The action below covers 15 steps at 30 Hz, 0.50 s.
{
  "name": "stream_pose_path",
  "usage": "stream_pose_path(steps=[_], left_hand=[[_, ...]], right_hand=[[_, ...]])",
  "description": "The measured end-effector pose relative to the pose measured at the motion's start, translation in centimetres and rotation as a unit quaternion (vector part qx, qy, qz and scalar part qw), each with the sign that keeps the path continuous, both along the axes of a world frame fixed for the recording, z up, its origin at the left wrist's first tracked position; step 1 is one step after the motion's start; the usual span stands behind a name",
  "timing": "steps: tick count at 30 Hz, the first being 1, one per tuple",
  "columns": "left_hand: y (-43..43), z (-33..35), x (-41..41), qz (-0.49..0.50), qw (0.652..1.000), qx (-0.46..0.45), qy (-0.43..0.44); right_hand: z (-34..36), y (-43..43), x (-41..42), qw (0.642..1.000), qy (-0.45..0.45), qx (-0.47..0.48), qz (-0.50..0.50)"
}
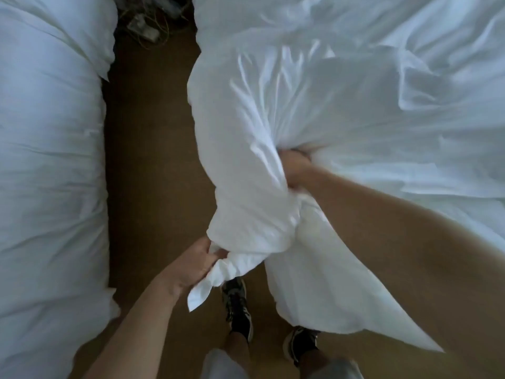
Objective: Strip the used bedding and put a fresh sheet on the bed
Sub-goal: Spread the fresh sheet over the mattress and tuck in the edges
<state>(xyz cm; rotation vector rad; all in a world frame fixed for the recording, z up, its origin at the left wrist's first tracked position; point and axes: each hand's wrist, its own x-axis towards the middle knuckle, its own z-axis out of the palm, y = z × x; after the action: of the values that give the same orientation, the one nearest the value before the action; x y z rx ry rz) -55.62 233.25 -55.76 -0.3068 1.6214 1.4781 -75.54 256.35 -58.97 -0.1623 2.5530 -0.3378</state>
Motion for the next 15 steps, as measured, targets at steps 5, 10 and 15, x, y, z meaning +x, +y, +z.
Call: stream_pose_path(steps=[5, 10, 15], left_hand=[[0.5, -3.9, -2.5, -0.070, 0.968, -0.241, 0.016], [2.9, -6.6, -5.3, 0.112, 0.958, -0.262, 0.009], [4.8, -6.5, -4.9, 0.163, 0.977, -0.138, 0.002]], right_hand=[[-1.2, 0.5, 4.2, 0.999, 0.026, 0.045, -0.011], [-0.9, 1.8, 11.4, 0.972, 0.204, 0.094, -0.072], [-1.5, 4.2, 11.2, 0.983, 0.158, 0.005, -0.098]])
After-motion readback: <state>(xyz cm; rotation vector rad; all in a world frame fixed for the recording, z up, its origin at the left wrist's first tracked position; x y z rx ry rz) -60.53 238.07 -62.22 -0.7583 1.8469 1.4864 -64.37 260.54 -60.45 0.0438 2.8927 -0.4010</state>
